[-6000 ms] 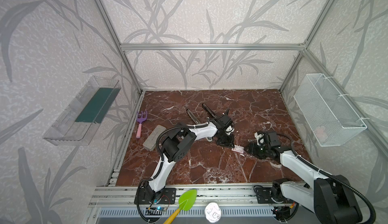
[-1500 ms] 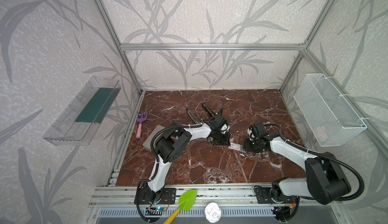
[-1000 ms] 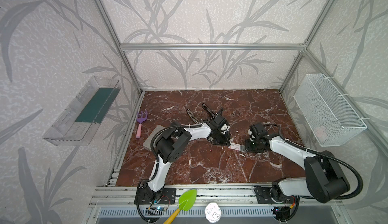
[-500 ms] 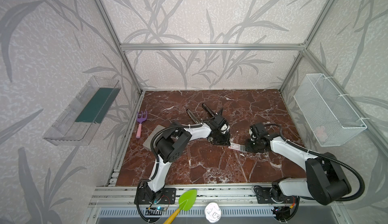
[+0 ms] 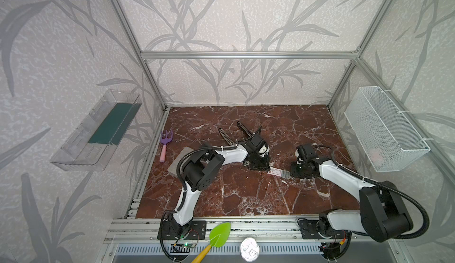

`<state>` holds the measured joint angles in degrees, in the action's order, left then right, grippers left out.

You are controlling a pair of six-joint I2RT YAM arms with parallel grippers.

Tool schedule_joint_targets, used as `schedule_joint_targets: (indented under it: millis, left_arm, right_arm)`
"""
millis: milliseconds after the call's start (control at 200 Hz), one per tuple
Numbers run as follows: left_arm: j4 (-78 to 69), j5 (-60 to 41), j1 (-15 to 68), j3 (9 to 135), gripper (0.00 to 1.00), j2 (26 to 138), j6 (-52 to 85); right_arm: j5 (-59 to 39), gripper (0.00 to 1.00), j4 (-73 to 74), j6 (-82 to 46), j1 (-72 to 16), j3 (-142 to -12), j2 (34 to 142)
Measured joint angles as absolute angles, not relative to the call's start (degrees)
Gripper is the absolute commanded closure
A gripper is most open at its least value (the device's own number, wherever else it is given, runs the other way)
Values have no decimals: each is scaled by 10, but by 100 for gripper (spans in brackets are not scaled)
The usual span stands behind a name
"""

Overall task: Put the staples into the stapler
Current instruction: 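Hold the box with the left gripper while the right slides the tray out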

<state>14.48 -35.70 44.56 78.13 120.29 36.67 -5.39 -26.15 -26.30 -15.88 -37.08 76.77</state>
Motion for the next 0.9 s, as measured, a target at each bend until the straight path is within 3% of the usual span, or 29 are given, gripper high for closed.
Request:
schedule_joint_targets:
  millis: [145, 350, 900]
  left_arm:
    - [145, -357, 446, 781, 100, 1203, 369]
    - [145, -357, 446, 781, 100, 1203, 371]
    - [145, -357, 446, 781, 100, 1203, 371]
  right_arm:
    - [-57, 75, -259, -266, -158, -368, 765]
    - [-76, 71, -253, -265, -158, -366, 754]
    - [-80, 100, -247, -265, -158, -366, 783]
